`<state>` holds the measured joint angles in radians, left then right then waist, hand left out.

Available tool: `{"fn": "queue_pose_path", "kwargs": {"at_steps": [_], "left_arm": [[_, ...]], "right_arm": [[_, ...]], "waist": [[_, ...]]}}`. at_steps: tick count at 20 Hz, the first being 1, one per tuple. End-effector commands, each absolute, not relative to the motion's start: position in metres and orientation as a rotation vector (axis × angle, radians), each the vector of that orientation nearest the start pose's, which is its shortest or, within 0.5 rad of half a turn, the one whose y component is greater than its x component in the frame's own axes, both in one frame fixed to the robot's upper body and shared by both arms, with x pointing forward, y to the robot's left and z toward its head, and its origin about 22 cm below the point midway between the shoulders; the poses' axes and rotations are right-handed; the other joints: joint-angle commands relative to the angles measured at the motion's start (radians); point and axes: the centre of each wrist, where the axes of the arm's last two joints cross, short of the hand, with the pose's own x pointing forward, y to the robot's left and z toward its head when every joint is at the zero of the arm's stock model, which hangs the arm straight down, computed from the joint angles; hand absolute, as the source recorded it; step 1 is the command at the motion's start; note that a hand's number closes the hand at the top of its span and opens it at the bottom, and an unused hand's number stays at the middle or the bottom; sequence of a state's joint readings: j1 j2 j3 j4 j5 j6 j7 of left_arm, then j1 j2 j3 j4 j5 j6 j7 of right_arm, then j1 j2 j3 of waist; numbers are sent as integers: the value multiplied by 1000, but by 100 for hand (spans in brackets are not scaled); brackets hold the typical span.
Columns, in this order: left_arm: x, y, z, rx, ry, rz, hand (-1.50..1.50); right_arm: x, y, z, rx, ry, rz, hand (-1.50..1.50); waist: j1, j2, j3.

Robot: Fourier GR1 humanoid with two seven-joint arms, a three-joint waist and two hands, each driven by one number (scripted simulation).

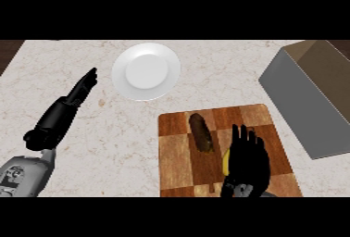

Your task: Pick the lemon from the cutting board and place it in the cardboard box

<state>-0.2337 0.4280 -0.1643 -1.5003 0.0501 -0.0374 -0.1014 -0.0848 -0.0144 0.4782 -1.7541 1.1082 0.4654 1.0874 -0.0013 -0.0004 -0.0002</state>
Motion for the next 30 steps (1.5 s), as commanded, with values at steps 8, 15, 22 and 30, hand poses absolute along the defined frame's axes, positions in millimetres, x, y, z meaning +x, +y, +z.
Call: {"fn": "queue_pose_path", "kwargs": {"at_steps": [8,15,22,30], "left_arm": [[289,252,73,85,-1751,-529,0],[283,270,56,88,-1740,-542,0],[295,258,73,52,-1772,-574,0],[290,250,71,95,-1763,-530,0]], "right_arm": [[228,-101,50,-1139,-722,1071,150],[283,-100,57,-1088,-923,1130,150],[352,-84,83,-995,-1275,1114,150],[381,-48,159,-1173,-1445,1103,150]], "waist": [[2,-1,0],[20,5,0],[63,17,2],[19,1,0]]}}
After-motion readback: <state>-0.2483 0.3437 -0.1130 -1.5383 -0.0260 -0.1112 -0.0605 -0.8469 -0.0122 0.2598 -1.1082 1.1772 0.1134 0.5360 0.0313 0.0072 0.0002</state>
